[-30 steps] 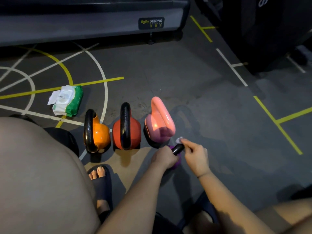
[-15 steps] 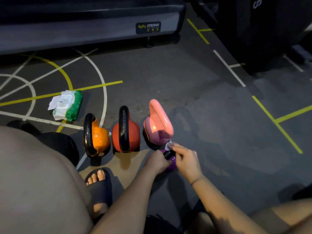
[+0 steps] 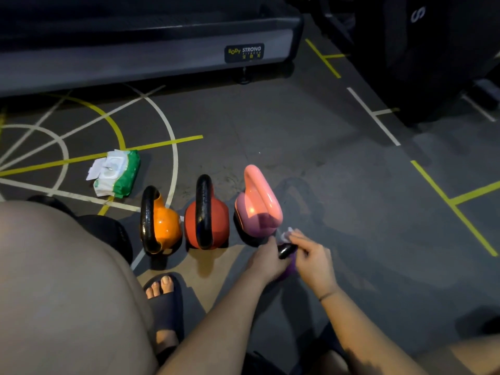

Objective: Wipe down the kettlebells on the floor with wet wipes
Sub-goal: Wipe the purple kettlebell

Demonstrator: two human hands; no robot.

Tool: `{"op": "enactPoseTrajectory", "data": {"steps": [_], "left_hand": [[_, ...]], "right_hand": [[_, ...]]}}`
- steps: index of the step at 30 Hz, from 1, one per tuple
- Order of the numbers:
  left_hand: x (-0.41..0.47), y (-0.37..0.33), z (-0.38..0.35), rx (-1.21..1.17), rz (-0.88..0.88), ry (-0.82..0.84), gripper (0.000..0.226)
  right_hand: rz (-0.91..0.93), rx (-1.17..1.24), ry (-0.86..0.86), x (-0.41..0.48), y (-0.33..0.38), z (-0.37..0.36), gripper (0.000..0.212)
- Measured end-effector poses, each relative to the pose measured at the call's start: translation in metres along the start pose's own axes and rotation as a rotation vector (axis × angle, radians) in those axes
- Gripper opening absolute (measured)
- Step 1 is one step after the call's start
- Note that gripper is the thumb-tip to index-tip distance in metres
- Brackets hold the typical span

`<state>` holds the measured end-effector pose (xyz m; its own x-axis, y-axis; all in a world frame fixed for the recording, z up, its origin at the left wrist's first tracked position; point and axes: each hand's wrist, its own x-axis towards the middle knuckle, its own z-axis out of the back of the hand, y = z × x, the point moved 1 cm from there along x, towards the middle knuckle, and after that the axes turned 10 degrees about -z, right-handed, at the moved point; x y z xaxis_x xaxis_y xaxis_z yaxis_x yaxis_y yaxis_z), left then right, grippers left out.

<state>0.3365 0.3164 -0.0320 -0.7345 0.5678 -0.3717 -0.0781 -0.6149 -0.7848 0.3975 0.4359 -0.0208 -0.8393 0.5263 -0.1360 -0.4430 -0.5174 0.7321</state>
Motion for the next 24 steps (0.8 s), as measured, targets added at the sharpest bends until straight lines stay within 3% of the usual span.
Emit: {"op": "enactPoseTrajectory", "data": {"steps": [4,7,11,16,18,21,24], "left_hand": [[-0.012,0.009,-0.002,0.039,-0.112,0.003,0.023],[-0.020,0.027,-0.007,0.099,-0.150,-0.047,0.027],[-0.027,0.043,-0.011,0.094,-0.061,-0.060,0.040],[-0.030,0.044,-0.020,0.061,-0.084,-0.073,0.031],[-0.033,0.046,-0.024,0.039,-0.058,-0.050,0.039],[-0.031,0.053,-0.024,0.039,-0.012,-0.038,0.050],[-0.031,0.056,-0.020,-0.013,-0.074,-0.029,0.049]], "right_hand": [[-0.173,0.023,-0.026,0.023,-0.007,0.016,0.050],[-0.060,-0.009,0.011,0.013,0.003,0.008,0.055],[0.159,-0.104,-0.011,-0.010,0.009,-0.010,0.042],[-0.215,0.022,-0.094,0.017,-0.006,0.014,0.034],[-0.097,-0.061,-0.047,0.012,0.003,0.014,0.041],[0.227,-0.202,0.059,-0.014,0.014,-0.012,0.045],[0.304,-0.253,0.109,-0.020,0.012,-0.021,0.040]]}}
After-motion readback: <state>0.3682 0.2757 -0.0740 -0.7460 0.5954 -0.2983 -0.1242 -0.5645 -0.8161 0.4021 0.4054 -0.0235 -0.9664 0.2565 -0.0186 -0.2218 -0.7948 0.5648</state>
